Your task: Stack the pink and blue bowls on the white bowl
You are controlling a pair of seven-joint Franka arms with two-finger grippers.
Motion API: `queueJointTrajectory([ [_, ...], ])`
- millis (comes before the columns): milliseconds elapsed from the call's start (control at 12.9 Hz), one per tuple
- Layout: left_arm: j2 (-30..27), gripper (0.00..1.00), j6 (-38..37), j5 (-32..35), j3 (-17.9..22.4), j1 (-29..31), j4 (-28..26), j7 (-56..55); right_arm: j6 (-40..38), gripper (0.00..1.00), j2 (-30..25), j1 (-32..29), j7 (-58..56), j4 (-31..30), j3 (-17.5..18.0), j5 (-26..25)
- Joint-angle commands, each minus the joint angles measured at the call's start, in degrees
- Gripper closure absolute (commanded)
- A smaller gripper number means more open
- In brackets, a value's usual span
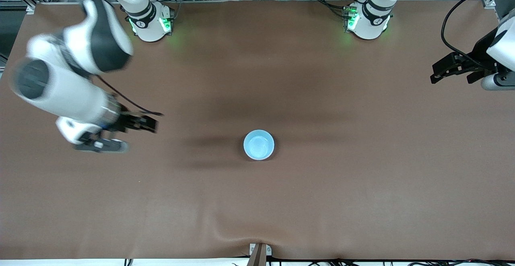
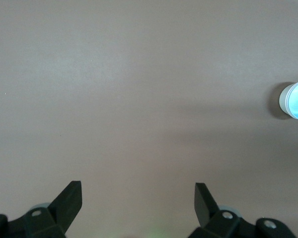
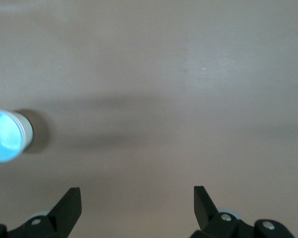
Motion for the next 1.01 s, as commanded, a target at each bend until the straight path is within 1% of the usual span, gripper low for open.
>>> queueJointTrajectory([
  [0,0.0,0.0,-0.09,-0.98,-0.17,0.55,0.05,-0.05,-4.76,0.0,-6.69,-5.7,-7.94,-2.91,0.84,-0.61],
  [156,0.0,0.0,-0.09,-0.98,-0.17,0.38,0.13,0.03,-8.72,0.0,-11.26,-8.35,-11.79,-3.0,0.84,-0.7],
  [311,-0.09,0.0,0.0,-1.07,0.0,0.47,0.05,1.0,-10.84,0.0,-14.08,-10.81,-14.97,-2.91,0.75,-0.78],
  [467,-0.44,0.0,0.0,-0.63,1.22,-2.24,-0.21,0.13,-13.21,0.0,-14.97,-11.17,-14.9,-2.65,0.57,-1.31],
  [622,-0.62,0.0,0.0,-0.45,3.69,-4.71,-0.13,-0.23,-15.06,0.0,-15.32,-10.74,-14.72,-2.3,0.75,-3.76],
  [933,-0.62,0.0,-0.09,-0.01,4.57,-4.54,0.05,0.12,-17.35,0.0,-17.16,-10.91,-12.36,-2.3,0.84,-3.86],
])
